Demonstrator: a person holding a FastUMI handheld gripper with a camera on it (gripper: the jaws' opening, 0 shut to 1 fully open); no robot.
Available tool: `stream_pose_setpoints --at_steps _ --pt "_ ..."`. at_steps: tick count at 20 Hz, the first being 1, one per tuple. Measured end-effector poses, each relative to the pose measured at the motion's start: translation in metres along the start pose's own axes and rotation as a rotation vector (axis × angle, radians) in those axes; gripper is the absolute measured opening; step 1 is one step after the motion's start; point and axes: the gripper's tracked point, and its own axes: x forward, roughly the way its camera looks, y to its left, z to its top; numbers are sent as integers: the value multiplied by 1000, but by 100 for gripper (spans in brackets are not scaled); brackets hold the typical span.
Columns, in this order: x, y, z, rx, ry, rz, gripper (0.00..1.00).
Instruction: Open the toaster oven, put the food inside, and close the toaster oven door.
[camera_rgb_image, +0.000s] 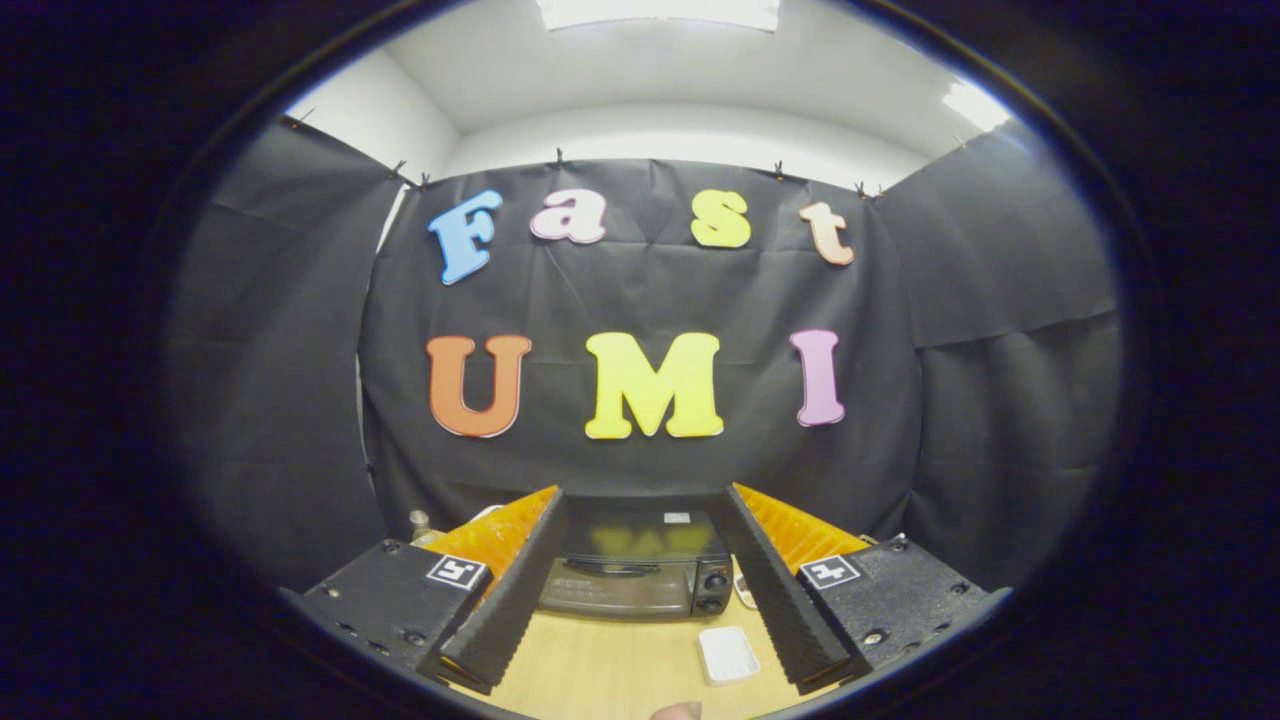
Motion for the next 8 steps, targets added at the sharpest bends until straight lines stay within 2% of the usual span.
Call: stream_pose_setpoints --at_steps 3,8 --pt "-29 -6 9 -6 -34 -14 98" --pt "-72 -1 11 2 -60 41 99"
